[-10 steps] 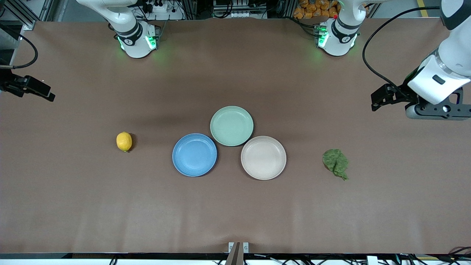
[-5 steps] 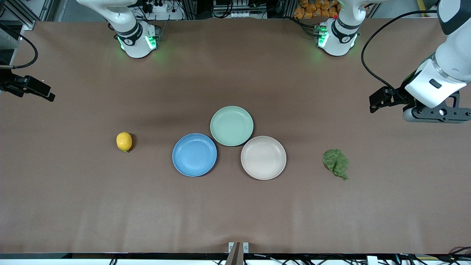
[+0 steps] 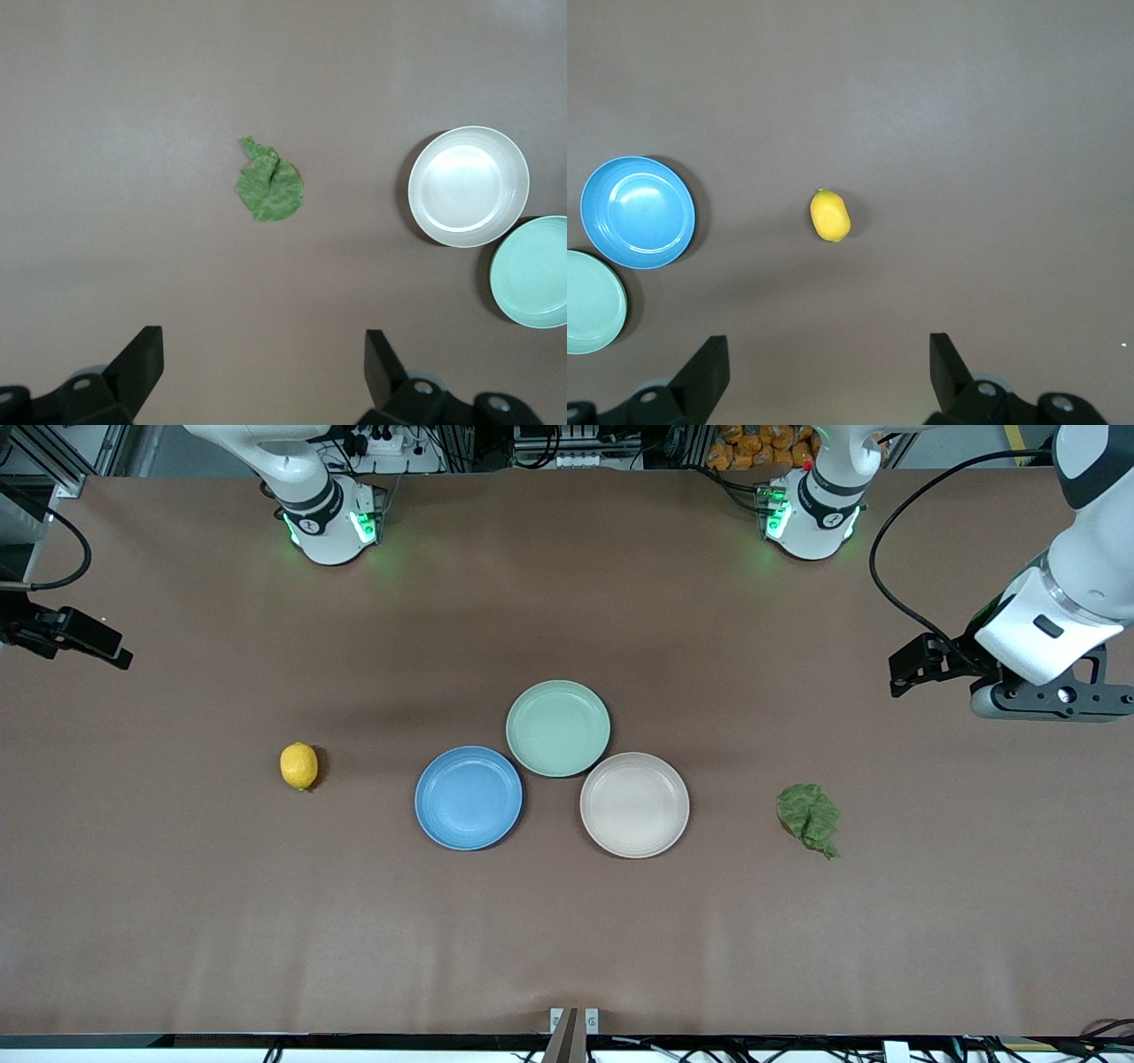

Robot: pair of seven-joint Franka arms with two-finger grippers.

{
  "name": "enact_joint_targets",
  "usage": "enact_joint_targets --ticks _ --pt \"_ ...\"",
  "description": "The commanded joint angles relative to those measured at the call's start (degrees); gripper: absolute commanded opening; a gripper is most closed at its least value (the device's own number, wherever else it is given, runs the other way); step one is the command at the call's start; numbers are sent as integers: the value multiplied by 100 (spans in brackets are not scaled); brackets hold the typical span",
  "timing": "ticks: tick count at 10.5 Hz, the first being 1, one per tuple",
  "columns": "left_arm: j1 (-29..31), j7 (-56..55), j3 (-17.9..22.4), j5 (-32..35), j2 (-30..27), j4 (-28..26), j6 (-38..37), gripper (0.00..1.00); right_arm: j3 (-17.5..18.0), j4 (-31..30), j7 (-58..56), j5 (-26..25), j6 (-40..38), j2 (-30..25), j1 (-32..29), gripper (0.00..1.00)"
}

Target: Place lemon and lettuce in plates

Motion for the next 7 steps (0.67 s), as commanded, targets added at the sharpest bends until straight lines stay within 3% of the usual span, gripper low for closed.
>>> enact_joint_targets --ticks 1,7 --pt "-16 -132 -14 -21 -2 20 29 100 34 99 -3 -54 -83 39 -44 100" --pt "-33 -79 -22 -39 6 38 81 100 34 108 -3 -54 -83 39 -44 100"
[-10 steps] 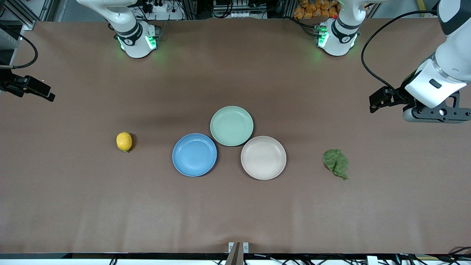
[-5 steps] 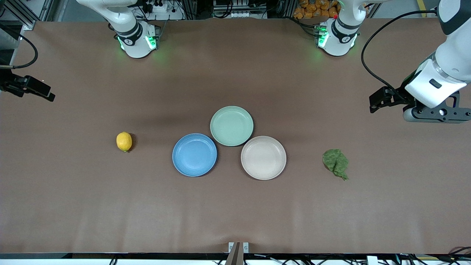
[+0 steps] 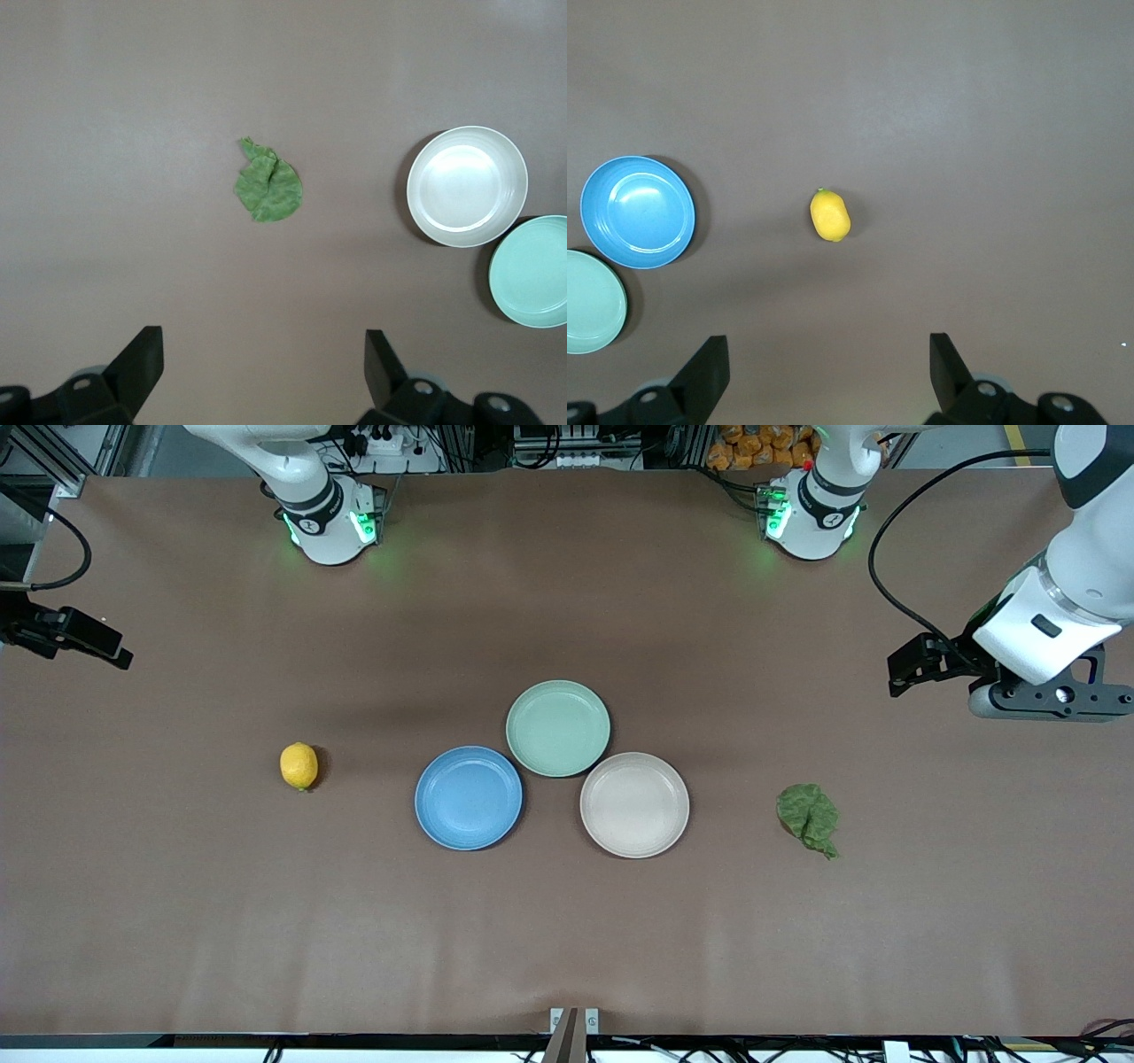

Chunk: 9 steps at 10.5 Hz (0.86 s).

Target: Place lemon and lettuce in plates

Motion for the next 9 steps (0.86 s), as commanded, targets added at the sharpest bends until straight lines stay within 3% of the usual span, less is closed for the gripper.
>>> enact_joint_targets --ticks 1,7,9 --pt "-23 -105 -6 -21 111 37 112 100 34 108 -3 -54 -80 39 -44 100" --pt "-14 -132 2 93 875 -129 1016 100 34 108 -3 -54 -80 39 -44 100" --pt "29 -132 2 120 999 -470 1507 100 34 108 -3 -54 -80 39 -52 100"
